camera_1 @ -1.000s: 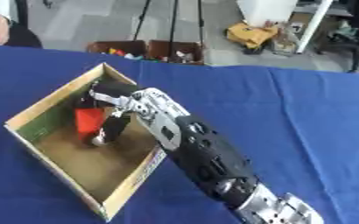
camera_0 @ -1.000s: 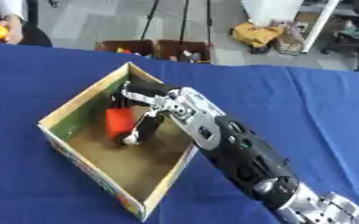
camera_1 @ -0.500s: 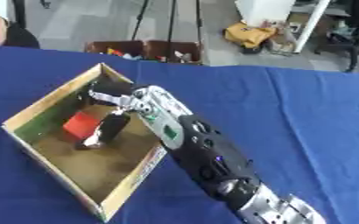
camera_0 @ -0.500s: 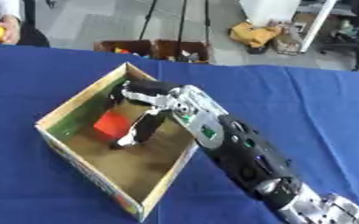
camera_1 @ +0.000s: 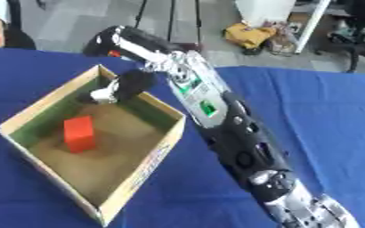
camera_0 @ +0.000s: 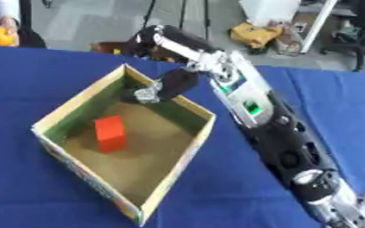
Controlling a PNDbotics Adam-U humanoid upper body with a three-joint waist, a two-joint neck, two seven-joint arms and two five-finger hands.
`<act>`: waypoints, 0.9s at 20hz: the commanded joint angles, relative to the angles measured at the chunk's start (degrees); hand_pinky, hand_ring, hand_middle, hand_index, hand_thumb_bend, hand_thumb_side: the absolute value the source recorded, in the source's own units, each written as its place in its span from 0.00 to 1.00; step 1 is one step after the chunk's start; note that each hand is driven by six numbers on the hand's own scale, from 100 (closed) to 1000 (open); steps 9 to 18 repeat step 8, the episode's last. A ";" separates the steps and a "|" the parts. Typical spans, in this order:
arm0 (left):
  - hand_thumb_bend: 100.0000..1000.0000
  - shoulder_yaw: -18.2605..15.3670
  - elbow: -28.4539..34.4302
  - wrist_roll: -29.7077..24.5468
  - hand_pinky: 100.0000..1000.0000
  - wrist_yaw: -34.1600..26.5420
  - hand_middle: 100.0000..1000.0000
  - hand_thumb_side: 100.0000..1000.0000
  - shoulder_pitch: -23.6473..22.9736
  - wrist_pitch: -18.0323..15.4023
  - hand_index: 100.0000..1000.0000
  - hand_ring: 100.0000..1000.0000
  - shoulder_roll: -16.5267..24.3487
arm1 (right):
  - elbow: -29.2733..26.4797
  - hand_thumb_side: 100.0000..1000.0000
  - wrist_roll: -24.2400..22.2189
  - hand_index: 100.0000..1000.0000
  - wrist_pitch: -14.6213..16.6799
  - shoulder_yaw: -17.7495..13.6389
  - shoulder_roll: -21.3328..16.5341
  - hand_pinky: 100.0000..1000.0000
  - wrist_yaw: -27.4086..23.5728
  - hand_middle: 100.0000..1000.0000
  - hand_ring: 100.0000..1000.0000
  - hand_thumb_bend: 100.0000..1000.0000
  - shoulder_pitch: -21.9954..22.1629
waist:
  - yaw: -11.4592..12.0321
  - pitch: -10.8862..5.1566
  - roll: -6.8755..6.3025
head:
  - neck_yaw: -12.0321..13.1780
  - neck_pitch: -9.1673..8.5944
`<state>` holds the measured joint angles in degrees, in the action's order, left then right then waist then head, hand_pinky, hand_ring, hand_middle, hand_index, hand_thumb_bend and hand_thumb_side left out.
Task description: Pick up objects on the table and place them in the box.
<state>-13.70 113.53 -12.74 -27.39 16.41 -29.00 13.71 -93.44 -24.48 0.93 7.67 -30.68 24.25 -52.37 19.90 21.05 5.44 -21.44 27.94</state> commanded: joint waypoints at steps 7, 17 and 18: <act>0.00 -1.20 1.07 0.97 0.51 0.60 0.80 1.00 -1.18 -0.74 0.90 0.68 2.01 | -20.20 0.49 12.54 0.75 -6.52 -9.69 -12.87 0.80 -17.02 0.64 0.73 0.49 7.58 | -2.43 -2.20 -1.53 | 3.44 0.30; 0.00 -1.23 1.07 1.04 0.51 0.64 0.80 1.00 -1.32 -0.80 0.90 0.68 2.01 | -20.68 0.48 14.32 0.75 -6.26 -10.66 -13.64 0.79 -18.55 0.64 0.73 0.47 8.55 | -2.75 -2.29 -1.72 | 3.97 0.33; 0.00 -1.23 1.07 1.04 0.51 0.64 0.80 1.00 -1.32 -0.80 0.90 0.68 2.01 | -20.68 0.48 14.32 0.75 -6.26 -10.66 -13.64 0.79 -18.55 0.64 0.73 0.47 8.55 | -2.75 -2.29 -1.72 | 3.97 0.33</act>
